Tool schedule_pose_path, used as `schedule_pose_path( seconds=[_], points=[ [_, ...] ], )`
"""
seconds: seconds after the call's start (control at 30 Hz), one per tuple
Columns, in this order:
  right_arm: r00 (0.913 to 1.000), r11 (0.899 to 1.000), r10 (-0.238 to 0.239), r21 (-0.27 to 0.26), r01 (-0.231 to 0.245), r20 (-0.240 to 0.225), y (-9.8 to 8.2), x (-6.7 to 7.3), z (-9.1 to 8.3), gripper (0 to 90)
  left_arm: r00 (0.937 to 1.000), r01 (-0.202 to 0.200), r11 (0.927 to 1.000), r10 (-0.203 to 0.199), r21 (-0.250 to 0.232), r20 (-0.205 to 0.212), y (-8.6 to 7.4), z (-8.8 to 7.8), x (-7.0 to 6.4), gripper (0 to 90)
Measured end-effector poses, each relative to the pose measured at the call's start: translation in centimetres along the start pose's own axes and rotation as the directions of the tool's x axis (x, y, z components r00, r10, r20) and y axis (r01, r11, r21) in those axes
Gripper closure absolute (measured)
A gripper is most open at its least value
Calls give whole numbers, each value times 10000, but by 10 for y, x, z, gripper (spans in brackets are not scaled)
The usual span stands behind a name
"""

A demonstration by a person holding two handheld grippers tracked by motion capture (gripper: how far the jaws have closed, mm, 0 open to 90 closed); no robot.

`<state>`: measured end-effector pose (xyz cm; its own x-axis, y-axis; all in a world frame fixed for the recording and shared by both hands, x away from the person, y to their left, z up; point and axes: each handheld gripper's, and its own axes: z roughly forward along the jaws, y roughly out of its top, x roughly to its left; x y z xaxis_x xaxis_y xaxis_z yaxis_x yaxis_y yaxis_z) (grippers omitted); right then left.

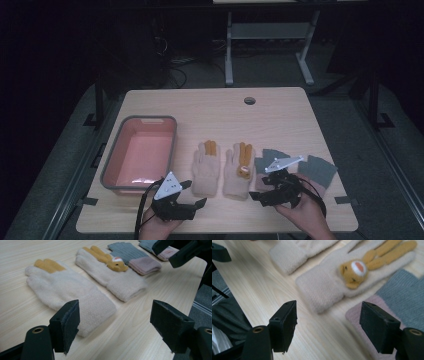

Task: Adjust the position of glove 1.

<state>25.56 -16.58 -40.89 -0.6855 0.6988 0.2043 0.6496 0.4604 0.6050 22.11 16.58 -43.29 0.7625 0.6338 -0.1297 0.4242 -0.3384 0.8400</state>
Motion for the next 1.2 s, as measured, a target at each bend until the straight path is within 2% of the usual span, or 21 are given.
schedule_pose_path(
  seconds=[0.13,0.3,0.53,0.6,0.9,1.0,1.2],
  points=[
    [10000,9999,39,99,-39,-28,10,-3,1,258,10000,-6,10000,6,-22,-11,0,-1,0,239],
    [9998,9997,-204,155,203,78,20,-3,1,258,9999,-14,10000,14,-33,-125,1,-1,3,237],
    [9995,9992,-295,262,291,133,34,-5,0,259,9999,41,9999,-42,-110,-105,1,-3,4,238],
    [9996,9993,-279,259,277,82,38,-5,1,259,9999,-53,10000,52,-84,-101,1,-3,4,237],
    [9987,9978,-502,430,499,63,56,-5,7,267,10000,61,9998,-62,-163,-76,1,-2,3,237],
    [9976,9963,-682,535,676,101,61,-4,10,270,9999,29,9999,-31,-160,-99,1,-3,3,238],
    [9971,9949,-756,676,747,108,68,-6,15,282,10000,-3,9999,2,-111,-99,1,-2,4,238]
  ],
)
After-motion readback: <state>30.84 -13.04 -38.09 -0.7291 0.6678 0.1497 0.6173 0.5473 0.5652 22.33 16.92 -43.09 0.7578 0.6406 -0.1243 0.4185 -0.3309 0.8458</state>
